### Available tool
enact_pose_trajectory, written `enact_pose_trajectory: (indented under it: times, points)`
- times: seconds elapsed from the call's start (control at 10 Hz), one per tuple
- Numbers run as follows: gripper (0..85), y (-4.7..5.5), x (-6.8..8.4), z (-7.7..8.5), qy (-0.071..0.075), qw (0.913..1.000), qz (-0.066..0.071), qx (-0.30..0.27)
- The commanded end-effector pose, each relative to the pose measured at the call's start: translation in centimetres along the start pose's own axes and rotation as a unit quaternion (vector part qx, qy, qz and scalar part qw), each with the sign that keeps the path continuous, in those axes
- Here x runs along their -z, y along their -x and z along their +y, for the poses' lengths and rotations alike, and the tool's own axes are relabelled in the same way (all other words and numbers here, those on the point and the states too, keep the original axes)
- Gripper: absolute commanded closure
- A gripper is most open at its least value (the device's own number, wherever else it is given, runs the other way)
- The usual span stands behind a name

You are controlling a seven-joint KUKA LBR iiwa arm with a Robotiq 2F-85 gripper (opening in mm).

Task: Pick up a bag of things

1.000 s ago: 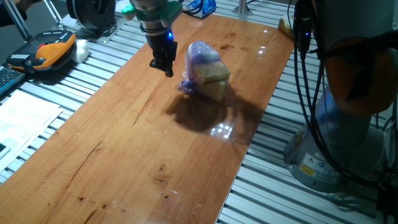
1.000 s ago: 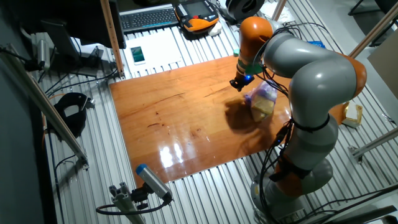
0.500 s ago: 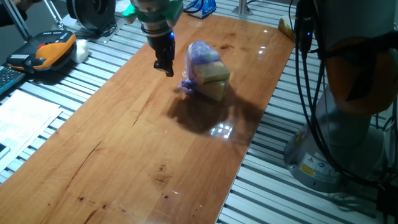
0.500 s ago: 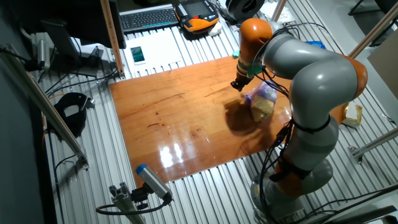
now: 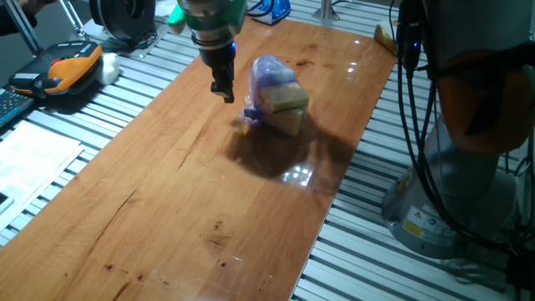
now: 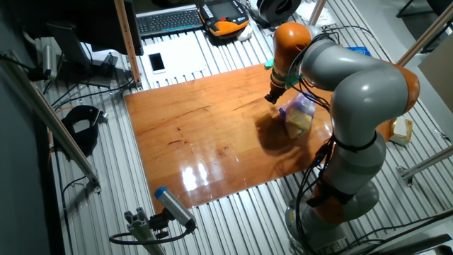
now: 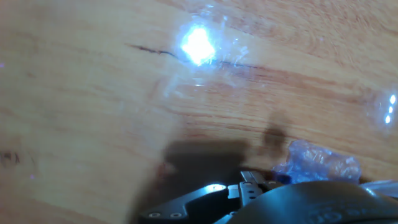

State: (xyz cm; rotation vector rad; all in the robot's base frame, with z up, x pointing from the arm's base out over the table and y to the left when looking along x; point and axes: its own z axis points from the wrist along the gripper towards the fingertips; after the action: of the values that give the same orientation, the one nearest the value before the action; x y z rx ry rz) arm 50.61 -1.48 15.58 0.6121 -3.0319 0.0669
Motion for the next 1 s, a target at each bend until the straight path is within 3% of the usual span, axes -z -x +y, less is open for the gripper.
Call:
enact_pose_trajectory:
  times: [0.0,0.3,0.5,0.9]
  points:
    - [85.0,-0.1,0.0,-0.2,-0.001,0.9997,-0.001,0.024]
    - [85.0,-0.4,-0.5,-0.7,-0.003,0.9996,-0.012,0.025]
    - [85.0,-0.3,-0.3,-0.9,-0.007,0.9996,-0.009,0.024]
    - [85.0,0.1,-1.0,-0.8,0.000,0.9997,-0.005,0.025]
